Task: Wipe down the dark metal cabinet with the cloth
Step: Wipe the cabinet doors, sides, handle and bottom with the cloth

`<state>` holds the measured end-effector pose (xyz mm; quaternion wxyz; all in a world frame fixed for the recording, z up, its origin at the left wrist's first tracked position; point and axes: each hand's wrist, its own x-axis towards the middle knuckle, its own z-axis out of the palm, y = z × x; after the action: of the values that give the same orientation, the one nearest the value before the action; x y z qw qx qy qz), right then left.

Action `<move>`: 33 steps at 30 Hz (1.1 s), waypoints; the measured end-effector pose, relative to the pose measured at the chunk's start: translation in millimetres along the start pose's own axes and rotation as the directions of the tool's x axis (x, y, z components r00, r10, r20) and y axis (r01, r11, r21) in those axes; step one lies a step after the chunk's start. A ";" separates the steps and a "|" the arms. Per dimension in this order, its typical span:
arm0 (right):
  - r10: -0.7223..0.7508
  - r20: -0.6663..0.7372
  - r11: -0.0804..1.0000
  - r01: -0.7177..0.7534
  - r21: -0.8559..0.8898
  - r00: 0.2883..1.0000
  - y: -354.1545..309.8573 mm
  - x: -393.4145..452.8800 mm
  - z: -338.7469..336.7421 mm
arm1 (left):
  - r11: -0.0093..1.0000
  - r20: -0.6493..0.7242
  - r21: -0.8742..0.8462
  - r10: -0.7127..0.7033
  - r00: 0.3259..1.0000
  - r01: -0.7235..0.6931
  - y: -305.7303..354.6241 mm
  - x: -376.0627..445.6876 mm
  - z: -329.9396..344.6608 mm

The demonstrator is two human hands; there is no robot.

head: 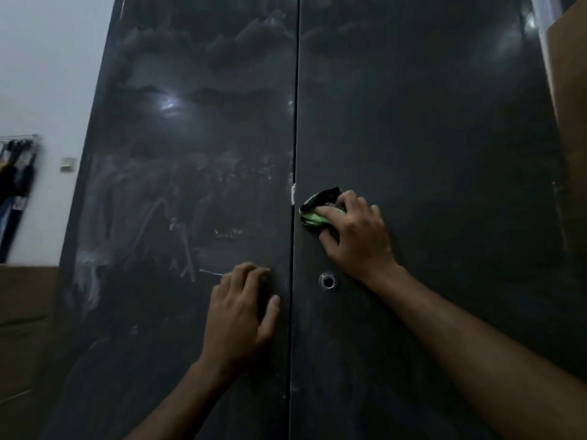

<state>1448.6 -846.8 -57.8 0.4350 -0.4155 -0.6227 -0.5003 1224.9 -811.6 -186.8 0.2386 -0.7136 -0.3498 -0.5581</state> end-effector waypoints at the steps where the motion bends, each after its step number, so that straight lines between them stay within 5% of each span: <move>1: 0.015 -0.020 1.000 -0.015 -0.004 1.000 0.0 1.3 2.9 | 1.000 0.002 0.000 -0.017 1.000 0.017 0.1 -4.8 4.1; 9: 0.264 -0.097 0.964 -0.266 -0.014 0.960 -42.1 85.1 30.7 | 0.999 -0.113 0.003 0.035 0.993 -0.035 -9.3 -3.7 23.7; 12: -0.069 0.071 0.997 0.072 -0.030 0.995 -74.9 79.5 39.6 | 0.997 -0.128 0.057 0.054 0.990 -0.047 -9.3 -2.7 23.0; 14: -0.341 0.189 0.937 0.348 -0.004 0.921 -67.2 58.8 37.1 | 0.996 -0.127 0.054 0.083 0.988 -0.076 -11.3 -3.0 22.5; 16: -0.462 0.192 0.873 0.482 -0.076 0.866 -43.6 51.4 28.3 | 0.996 -0.119 0.018 0.087 0.989 -0.086 -14.2 -2.7 22.5; 18: -0.375 0.095 0.909 0.386 -0.158 0.922 -28.8 61.3 27.0 | 0.996 -0.123 -0.005 0.087 0.989 -0.088 -15.3 -2.8 23.5; 20: -0.079 -0.054 0.985 0.070 -0.159 0.995 -43.3 85.3 35.9 | 0.995 -0.129 0.002 0.095 0.987 -0.096 -16.5 -3.1 24.5; 22: 0.260 -0.119 0.951 -0.276 -0.137 0.958 -79.1 116.7 49.2 | 0.995 -0.128 0.024 0.095 0.987 -0.093 -17.0 -1.9 24.2; 23: 0.317 -0.090 0.935 -0.327 -0.136 0.944 -97.6 125.9 53.8 | 0.996 -0.130 0.035 0.089 0.988 -0.085 -16.8 -1.6 24.4; 24: 0.267 -0.049 0.953 -0.271 -0.134 0.963 -110.8 128.5 57.5 | 0.996 -0.130 0.044 0.085 0.988 -0.080 -17.0 -1.4 24.8; 26: -0.086 0.097 0.994 0.092 -0.063 0.992 -113.1 113.2 60.8 | 0.996 -0.124 0.042 0.085 0.989 -0.081 -16.8 -2.7 25.1; 28: -0.483 0.218 0.871 0.492 0.014 0.848 -92.9 84.7 49.1 | 0.997 -0.112 0.008 0.083 0.990 -0.082 -17.4 -3.5 23.2; 30: -0.598 0.299 0.760 0.645 -0.081 0.743 -65.4 75.7 37.4 | 0.996 -0.095 -0.037 0.080 0.992 -0.084 -15.9 -3.5 21.5; 31: -0.535 0.278 0.796 0.586 -0.152 0.798 -56.6 81.5 35.1 | 0.994 -0.093 -0.069 0.077 0.993 -0.083 -15.4 -3.3 20.9; 33: -0.185 0.064 0.954 0.195 -0.228 0.981 -54.4 115.0 33.3 | 0.988 -0.087 -0.133 0.067 0.994 -0.078 -14.6 -2.8 19.1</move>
<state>1360.8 -813.0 34.0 0.3198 -0.4124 -0.6056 -0.6007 1225.4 -788.9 -195.3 0.2234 -0.7170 -0.2746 -0.6005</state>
